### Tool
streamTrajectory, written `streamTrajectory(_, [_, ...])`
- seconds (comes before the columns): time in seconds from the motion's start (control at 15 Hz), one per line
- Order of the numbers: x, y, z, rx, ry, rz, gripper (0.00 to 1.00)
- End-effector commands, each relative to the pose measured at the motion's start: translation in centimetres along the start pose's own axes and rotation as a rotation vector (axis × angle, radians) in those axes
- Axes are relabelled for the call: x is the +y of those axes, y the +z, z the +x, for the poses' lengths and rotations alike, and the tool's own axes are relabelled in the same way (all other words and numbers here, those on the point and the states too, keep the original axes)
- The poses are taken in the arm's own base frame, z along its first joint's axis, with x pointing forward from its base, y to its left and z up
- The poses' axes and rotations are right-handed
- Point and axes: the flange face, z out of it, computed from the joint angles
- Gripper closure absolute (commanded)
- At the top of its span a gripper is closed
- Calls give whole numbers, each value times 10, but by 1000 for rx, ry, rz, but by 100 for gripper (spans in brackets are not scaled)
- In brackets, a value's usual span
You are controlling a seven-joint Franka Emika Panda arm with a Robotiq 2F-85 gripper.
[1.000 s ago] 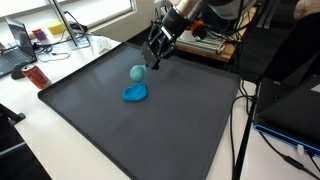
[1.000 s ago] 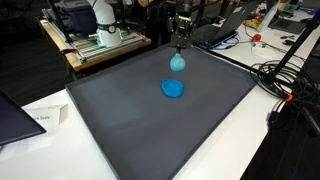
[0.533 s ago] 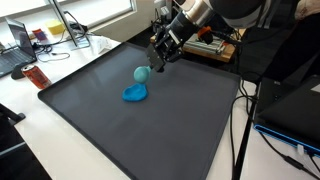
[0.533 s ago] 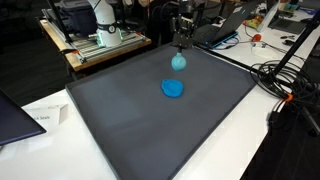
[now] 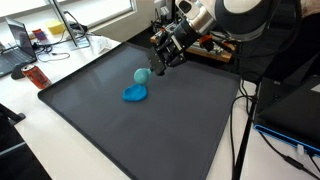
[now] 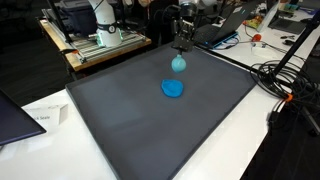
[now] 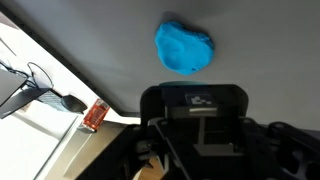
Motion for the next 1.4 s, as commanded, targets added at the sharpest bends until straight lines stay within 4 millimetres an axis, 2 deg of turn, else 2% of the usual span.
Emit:
streamTrajectory(0.0, [1,-11,12,-42,12,-7,78])
streamTrajectory(0.27, [16,-17,33,-95,44,37,78])
streamTrajectory(0.47, [34,-17,53,-143,64,71,78])
streamTrajectory(1.0, [87,14,107,-305,88,149,78])
streamTrajectory(1.33, [108,33,127,-390,70,208,78])
